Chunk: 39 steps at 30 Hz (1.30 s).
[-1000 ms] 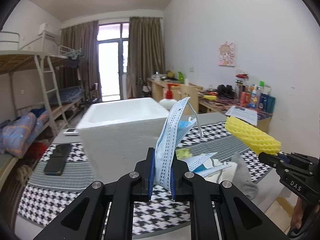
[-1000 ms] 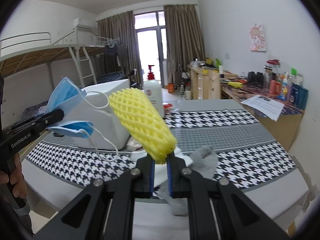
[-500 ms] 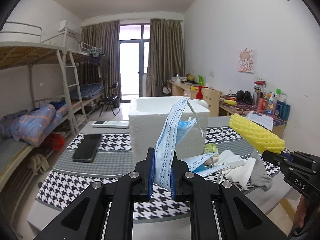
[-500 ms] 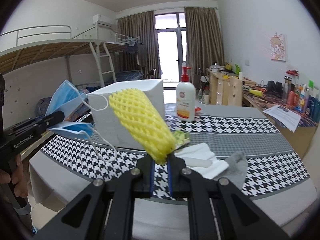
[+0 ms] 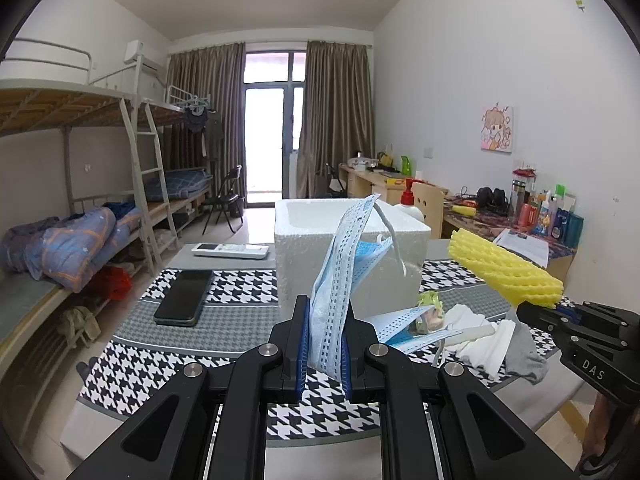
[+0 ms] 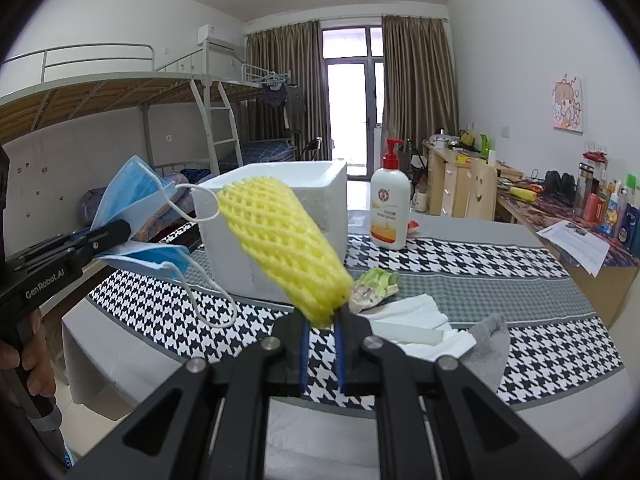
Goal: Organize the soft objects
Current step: 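Carry the mask in the left tool over the white foam box while the right tool carries the net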
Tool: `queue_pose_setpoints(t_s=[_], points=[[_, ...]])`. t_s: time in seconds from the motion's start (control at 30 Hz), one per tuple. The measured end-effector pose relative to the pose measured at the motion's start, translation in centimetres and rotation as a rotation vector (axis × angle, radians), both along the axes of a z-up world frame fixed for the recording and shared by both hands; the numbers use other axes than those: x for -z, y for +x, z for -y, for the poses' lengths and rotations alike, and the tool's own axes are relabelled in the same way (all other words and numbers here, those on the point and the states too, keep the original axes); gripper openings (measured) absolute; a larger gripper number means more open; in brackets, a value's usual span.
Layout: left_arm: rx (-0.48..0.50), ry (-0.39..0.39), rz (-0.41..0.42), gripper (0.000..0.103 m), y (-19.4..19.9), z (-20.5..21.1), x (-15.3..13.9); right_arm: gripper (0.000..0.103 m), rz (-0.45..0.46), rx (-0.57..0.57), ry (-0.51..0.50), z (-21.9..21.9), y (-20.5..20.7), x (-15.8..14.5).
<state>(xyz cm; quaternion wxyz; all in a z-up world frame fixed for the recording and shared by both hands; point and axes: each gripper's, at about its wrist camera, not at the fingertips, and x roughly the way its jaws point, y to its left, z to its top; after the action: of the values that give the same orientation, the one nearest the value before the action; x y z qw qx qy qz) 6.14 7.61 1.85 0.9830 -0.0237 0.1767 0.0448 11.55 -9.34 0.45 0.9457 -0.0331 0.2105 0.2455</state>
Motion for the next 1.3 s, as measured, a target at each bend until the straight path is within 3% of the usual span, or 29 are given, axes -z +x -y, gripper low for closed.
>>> queue_pose_setpoints(t_s=[0.93,1.3], points=[[0.003,0.002,0.026,0.014,5.8,-1.9,-5.0,0.014,0.051,-0.01,0.007,-1.7,5.4,-5.4],[0.008,0.007,0.033,0.014,8.3,-2.7,-6.0,0.014,0.053,-0.029,-0.001,-2.8,8.2,-6.1]])
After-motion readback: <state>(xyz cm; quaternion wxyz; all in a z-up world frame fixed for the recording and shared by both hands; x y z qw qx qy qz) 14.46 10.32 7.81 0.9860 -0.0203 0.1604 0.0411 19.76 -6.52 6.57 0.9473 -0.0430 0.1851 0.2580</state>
